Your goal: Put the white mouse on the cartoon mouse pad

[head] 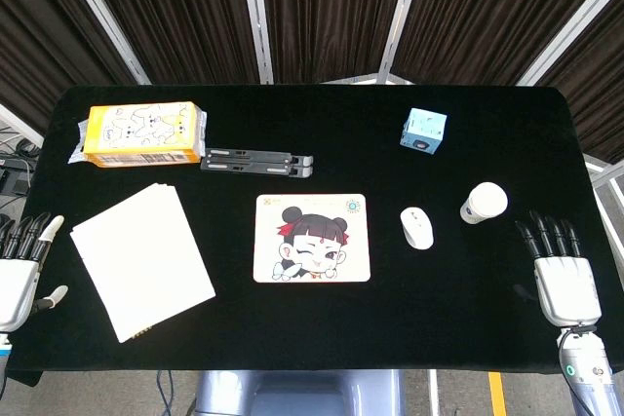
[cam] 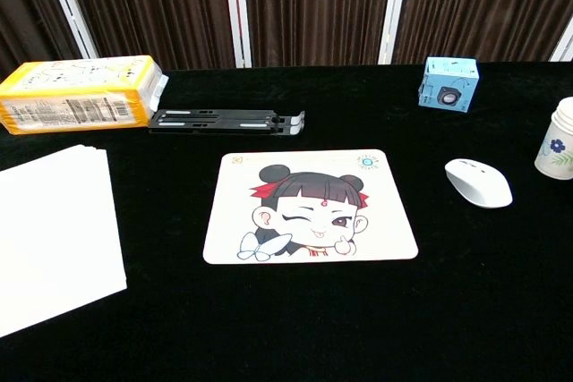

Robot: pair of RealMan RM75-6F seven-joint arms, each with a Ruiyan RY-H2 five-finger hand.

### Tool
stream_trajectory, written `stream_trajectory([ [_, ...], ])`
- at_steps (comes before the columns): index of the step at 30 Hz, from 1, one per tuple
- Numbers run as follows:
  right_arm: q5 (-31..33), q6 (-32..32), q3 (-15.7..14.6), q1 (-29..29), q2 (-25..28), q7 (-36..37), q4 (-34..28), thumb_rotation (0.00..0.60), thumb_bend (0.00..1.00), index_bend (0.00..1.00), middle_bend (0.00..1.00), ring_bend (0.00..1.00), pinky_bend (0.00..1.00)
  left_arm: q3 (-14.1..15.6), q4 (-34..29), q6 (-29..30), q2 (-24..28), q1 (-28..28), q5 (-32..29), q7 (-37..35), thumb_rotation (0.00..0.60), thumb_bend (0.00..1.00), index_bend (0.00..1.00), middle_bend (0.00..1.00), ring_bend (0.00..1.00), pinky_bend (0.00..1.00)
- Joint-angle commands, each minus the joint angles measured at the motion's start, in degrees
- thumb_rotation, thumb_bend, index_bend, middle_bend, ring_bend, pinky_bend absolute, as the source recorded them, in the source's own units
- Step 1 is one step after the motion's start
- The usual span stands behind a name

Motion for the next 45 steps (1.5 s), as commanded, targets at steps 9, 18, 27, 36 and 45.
stream_trajectory([
  [9,0.56,-0.19,0.11,0.05,0.09,0.01,-0.68,0.6,0.0,0.09,0.0,0.0,0.0,-0.36,0.39,0.22,-0.15,-0.12,-0.17,-0.69,0.6,0.15,0.0,0.0,0.0,0.0],
  [18,-0.25,0.16,0.01,0.16,-0.37,1.32,-0.4,0.6,0.0,0.09,0.0,0.0,0.0,-0.39,0.8,0.18,-0.22,-0.2,-0.15,-1.34,0.6,0.15,0.0,0.0,0.0,0.0],
  [27,-0.7,0.44,-0.1,0.08,-0.43,2.79,-0.29,0.6,0.0,0.09,0.0,0.0,0.0,-0.32,0.58,0.43,-0.14,-0.08,-0.08,-1.43,0.6,0.16,0.0,0.0,0.0,0.0],
  [36,-0.52,-0.11,-0.35,0.13,-0.27,3.14,-0.75,0.6,0.0,0.11,0.0,0.0,0.0,-0.34,0.64,0.77,-0.23,0.0,0.1,-1.69,0.6,0.15,0.0,0.0,0.0,0.0],
  [45,-2.04,0.6,-0.01,0.68,-0.8,3.64,-1.1,0.6,0.0,0.23,0.14,0.0,0.0,-0.31,0.56,0.76,-0.23,-0.01,0.12,-1.59,0.6,0.15,0.0,0.0,0.0,0.0],
])
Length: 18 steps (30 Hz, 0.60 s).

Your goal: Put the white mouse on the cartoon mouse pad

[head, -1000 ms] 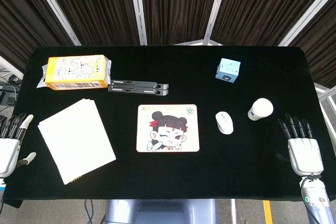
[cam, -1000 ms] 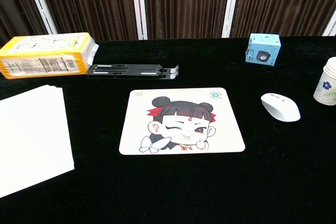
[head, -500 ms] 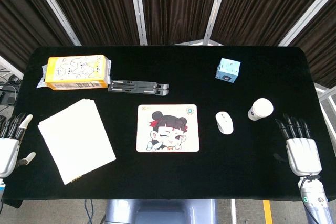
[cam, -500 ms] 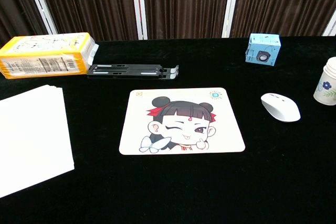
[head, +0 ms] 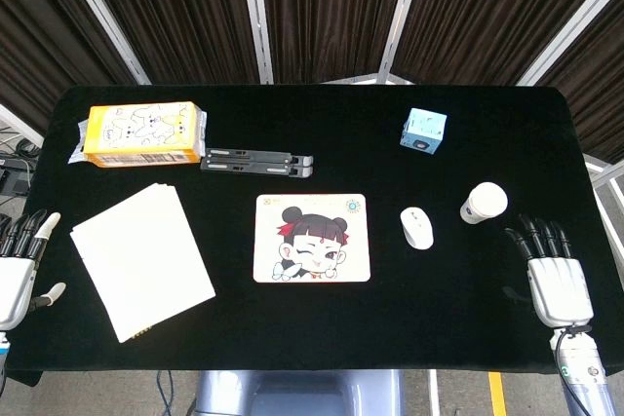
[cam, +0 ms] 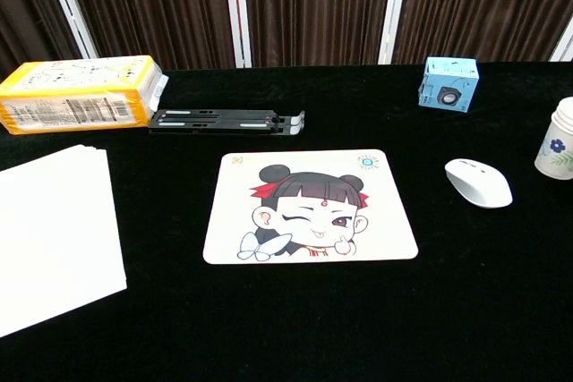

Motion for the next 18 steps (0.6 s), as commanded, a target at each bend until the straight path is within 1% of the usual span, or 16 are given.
stream_trajectory([
  [1,-1.21,0.69,0.36,0.54,-0.55,-1.05,0.28,0.6,0.0,0.24,0.16,0.0,0.0,0.01,0.05,-0.04,-0.03,-0.02,-0.02,0.21,0.6,0.15,0.0,0.0,0.0,0.0],
  [5,-1.58,0.04,0.73,1.56,-1.67,-3.13,-1.09,0.6,0.0,0.29,0.21,0.0,0.0,0.01,0.02,-0.22,-0.05,-0.11,-0.09,0.42,0.6,0.15,0.0,0.0,0.0,0.0],
  [8,0.3,-2.92,0.9,2.92,-2.87,-5.72,-3.96,0.6,0.0,0.3,0.22,0.0,0.0,0.06,0.02,-0.25,-0.02,-0.11,-0.01,0.28,0.6,0.15,0.0,0.0,0.0,0.0],
  [12,6.58,-7.06,2.31,5.05,-6.07,-11.16,-8.24,0.6,0.02,0.32,0.22,0.0,0.0,0.09,0.07,-0.24,0.09,-0.1,0.05,-0.18,0.6,0.15,0.0,0.0,0.0,0.0],
  [16,12.24,-8.8,3.87,6.84,-10.02,-15.54,-9.6,0.6,0.03,0.32,0.22,0.0,0.0,0.11,0.04,-0.46,0.18,-0.16,-0.05,-0.39,0.6,0.15,0.0,0.0,0.0,0.0],
  [18,15.79,-9.62,4.97,8.18,-13.0,-17.95,-9.25,0.6,0.04,0.32,0.22,0.0,0.0,0.11,-0.06,-0.63,0.25,-0.21,-0.15,-0.39,0.6,0.15,0.0,0.0,0.0,0.0],
])
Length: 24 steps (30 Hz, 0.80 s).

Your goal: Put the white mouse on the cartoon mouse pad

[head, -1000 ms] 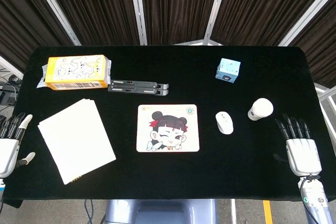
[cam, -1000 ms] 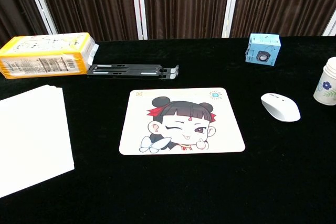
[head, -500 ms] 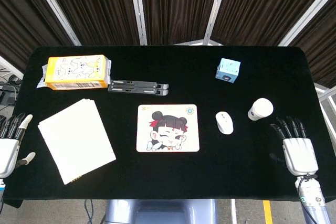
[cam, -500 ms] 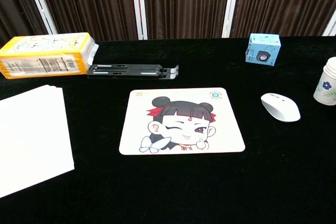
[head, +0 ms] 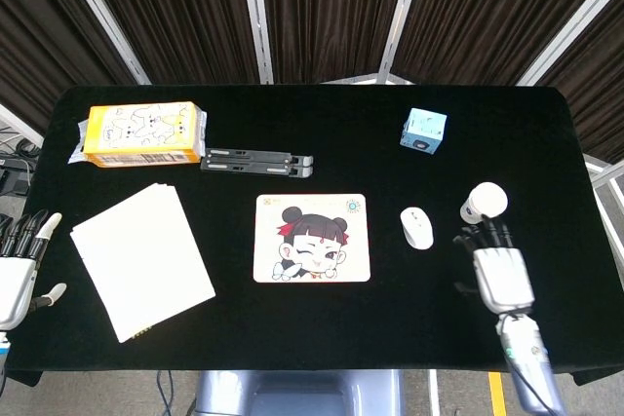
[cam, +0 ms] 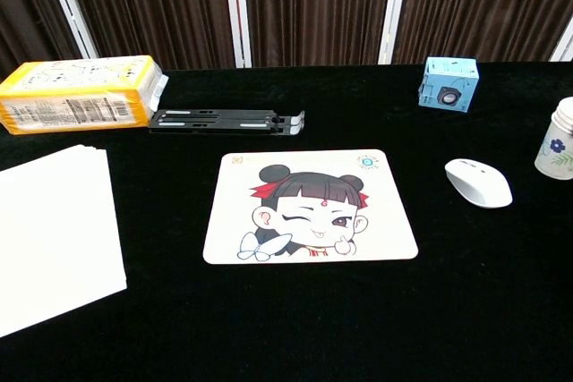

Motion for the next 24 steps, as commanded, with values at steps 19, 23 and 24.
stream_trajectory([
  [19,18.28,-3.89,5.76,10.08,-14.78,-14.06,9.1,0.6,0.07,0.32,0.15,0.0,0.0,0.12,-0.5,-1.09,0.55,-0.34,-0.5,-0.71,0.6,0.16,0.0,0.0,0.0,0.0],
  [23,19.94,-3.66,5.98,11.06,-15.95,-14.9,10.53,0.6,0.08,0.32,0.15,0.0,0.0,0.1,-0.63,-1.2,0.63,-0.34,-0.72,-0.69,0.6,0.16,0.0,0.0,0.0,0.0],
  [24,20.01,-3.61,5.91,11.2,-16.15,-14.79,10.82,0.6,0.08,0.33,0.15,0.0,0.0,0.11,-0.63,-1.2,0.64,-0.35,-0.71,-0.71,0.6,0.16,0.0,0.0,0.0,0.0],
])
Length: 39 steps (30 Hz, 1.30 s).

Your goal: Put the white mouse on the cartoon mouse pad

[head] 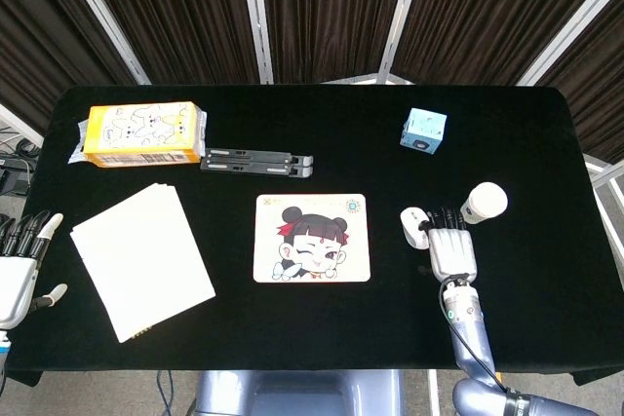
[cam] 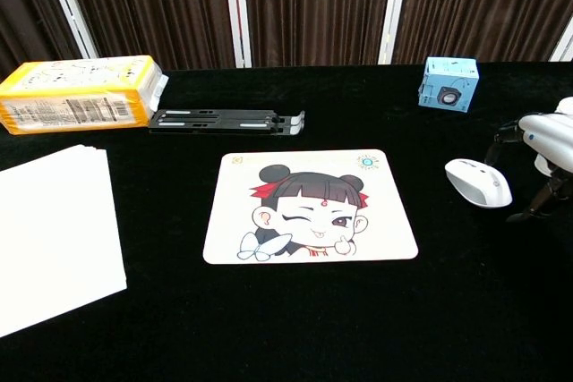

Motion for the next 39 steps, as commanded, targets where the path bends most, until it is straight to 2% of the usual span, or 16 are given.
stream_trajectory([
  [1,0.31,0.26,-0.13,0.53,-0.67,0.02,0.87,0.6,0.08,0.34,0.15,0.0,0.0,0.02,-0.01,-0.01,0.01,-0.01,0.01,-0.04,0.6,0.16,0.0,0.0,0.0,0.0],
  [4,-1.18,0.96,-0.77,0.86,-1.18,0.44,2.1,0.6,0.07,0.44,0.23,0.01,0.0,0.0,-0.03,0.02,0.0,0.0,-0.02,-0.02,0.6,0.16,0.0,0.0,0.0,0.0],
  [6,-4.42,2.57,-1.32,1.04,-1.99,1.6,4.07,0.6,0.06,0.54,0.35,0.1,0.03,-0.03,-0.07,0.08,-0.04,0.02,-0.07,-0.04,0.6,0.16,0.0,0.0,0.0,0.0],
  [8,-8.26,4.37,-2.11,1.11,-2.97,3.33,6.63,0.6,0.05,0.6,0.45,0.23,0.12,-0.05,-0.08,0.18,-0.09,0.05,-0.08,-0.06,0.6,0.16,0.0,0.0,0.0,0.0],
  [10,-11.69,5.75,-3.01,1.0,-4.02,5.98,9.15,0.6,0.05,0.6,0.5,0.28,0.18,-0.11,-0.05,0.31,-0.16,0.08,-0.1,-0.09,0.6,0.16,0.0,0.0,0.0,0.0],
  [17,-14.18,6.03,-3.61,0.92,-4.64,8.91,11.01,0.6,0.05,0.7,0.69,0.53,0.49,-0.13,-0.09,0.34,-0.21,0.09,-0.15,-0.13,0.6,0.16,0.0,0.0,0.0,0.0],
  [28,-12.39,4.18,-2.64,1.67,-6.63,8.24,14.32,0.6,0.02,0.86,0.87,0.71,0.64,-0.11,-0.11,0.19,-0.19,0.05,-0.29,-0.19,0.6,0.16,0.0,0.0,0.0,0.0],
  [39,-10.85,2.85,-0.92,3.14,-10.78,8.44,20.52,0.6,0.01,0.87,0.88,0.72,0.64,-0.12,-0.2,-0.17,-0.07,-0.02,-0.62,-0.26,0.6,0.16,0.0,0.0,0.0,0.0],
])
